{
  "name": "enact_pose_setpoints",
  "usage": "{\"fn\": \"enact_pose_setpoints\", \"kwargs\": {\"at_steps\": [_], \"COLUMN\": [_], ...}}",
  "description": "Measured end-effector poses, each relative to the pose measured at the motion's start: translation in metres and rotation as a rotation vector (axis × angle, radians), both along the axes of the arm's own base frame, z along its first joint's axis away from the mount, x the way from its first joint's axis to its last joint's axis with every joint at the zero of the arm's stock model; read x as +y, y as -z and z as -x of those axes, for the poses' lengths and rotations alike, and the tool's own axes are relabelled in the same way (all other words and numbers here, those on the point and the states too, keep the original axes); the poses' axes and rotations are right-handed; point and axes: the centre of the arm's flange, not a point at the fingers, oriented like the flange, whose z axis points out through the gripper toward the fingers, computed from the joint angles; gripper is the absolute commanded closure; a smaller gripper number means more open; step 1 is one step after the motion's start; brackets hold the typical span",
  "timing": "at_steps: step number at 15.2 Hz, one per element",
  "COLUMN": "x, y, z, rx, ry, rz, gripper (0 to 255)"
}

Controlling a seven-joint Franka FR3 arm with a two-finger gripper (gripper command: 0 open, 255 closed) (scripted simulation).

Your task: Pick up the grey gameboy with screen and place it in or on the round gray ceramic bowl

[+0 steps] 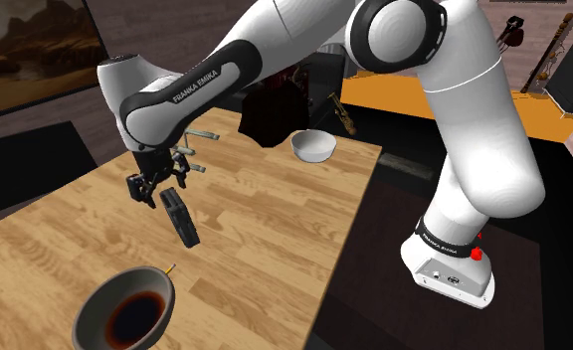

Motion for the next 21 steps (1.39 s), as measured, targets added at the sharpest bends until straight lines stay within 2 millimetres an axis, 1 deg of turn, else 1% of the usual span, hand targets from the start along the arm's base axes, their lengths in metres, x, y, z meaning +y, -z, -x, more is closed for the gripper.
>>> {"fn": "enact_pose_setpoints", "kwargs": {"at_steps": [6,7,17,19,21], "x": [0.000,0.000,0.000,0.001,0.000], "y": [0.005,0.005,0.004,-0.002,-0.012], "z": [-0.001,-0.001,-0.001,-0.001,-0.001], "rx": [0.000,0.000,-0.001,0.000,0.000], "ry": [0.000,0.000,0.000,0.000,0.000], "rz": [0.000,0.000,0.000,0.000,0.000], "gripper": [0,255,255,255,255]}}
